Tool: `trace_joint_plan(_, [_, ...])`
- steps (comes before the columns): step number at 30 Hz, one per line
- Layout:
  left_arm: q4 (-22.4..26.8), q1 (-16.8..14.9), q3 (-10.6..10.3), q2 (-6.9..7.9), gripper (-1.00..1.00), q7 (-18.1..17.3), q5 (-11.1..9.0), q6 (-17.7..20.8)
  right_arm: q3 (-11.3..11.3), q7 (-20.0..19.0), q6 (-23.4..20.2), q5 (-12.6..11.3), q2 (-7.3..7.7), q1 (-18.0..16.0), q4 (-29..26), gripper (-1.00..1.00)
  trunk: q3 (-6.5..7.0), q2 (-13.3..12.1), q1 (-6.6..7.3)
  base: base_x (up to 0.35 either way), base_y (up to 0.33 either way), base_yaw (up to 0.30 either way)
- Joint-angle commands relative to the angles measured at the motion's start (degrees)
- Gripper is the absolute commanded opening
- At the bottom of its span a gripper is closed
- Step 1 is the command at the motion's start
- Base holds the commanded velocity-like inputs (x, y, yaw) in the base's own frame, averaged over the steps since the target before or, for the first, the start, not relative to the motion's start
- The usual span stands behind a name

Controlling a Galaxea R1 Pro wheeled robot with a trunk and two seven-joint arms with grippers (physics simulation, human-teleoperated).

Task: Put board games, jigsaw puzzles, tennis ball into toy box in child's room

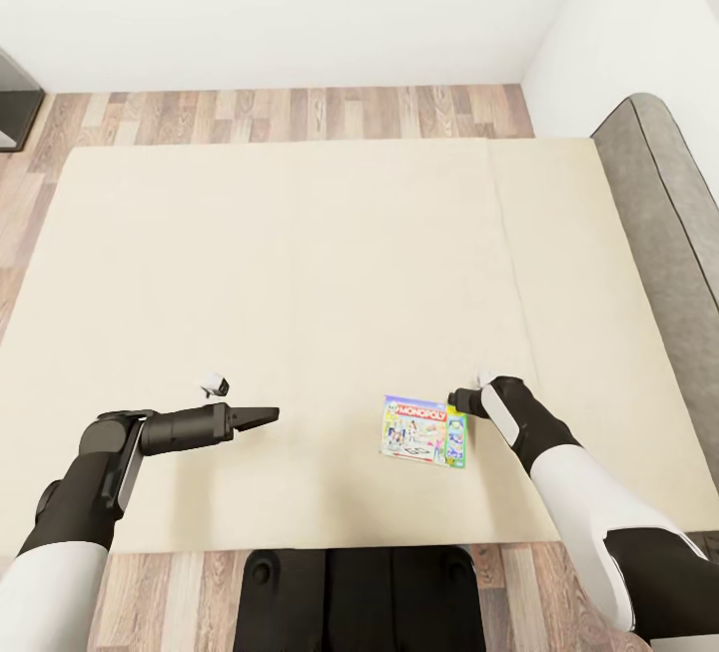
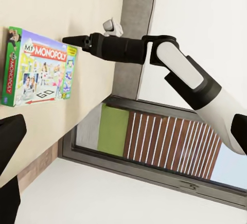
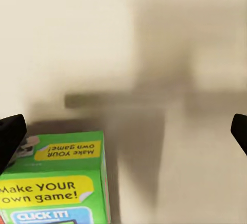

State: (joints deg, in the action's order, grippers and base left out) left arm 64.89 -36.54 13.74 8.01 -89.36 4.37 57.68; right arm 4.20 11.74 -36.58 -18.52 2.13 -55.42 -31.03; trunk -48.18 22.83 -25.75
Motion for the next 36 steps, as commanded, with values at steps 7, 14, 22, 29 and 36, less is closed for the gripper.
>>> trace_joint_plan(7, [0.06, -0.02, 0.06, -0.02, 1.00, -0.46, 0.46, 0.60, 0.52, 0.47, -0.26, -0.49, 0.07, 0.09, -0.08, 1.00, -0.38, 0.09, -0.03, 0.000, 0.000, 0.000])
trace_joint_plan(14, [0.06, -0.02, 0.06, -0.02, 1.00, -0.47, 0.46, 0.60, 0.55, 0.52, -1.06, -0.55, 0.06, 0.26, 0.11, 1.00, -0.44, 0.09, -0.03, 0.000, 0.000, 0.000])
trace_joint_plan(22, [0.06, -0.02, 0.06, -0.02, 1.00, -0.46, 0.45, 0.60, 0.55, 2.52, -5.39, -0.51, -1.15, 0.31, 0.16, 1.00, -0.44, 0.09, -0.03, 0.000, 0.000, 0.000])
trace_joint_plan(29, [0.06, -0.02, 0.06, 0.00, 1.00, -0.47, 0.38, 0.60, 0.79, 2.83, -9.12, -0.48, -2.33, 0.31, 0.11, 1.00, -0.44, 0.09, -0.03, 0.000, 0.000, 0.000])
trace_joint_plan(36, [0.06, -0.02, 0.06, 0.05, 1.00, -0.47, 0.38, 0.60, 0.92, 2.84, -10.74, -0.47, -4.18, 0.31, 0.09, 1.00, -0.44, 0.09, -0.03, 0.000, 0.000, 0.000])
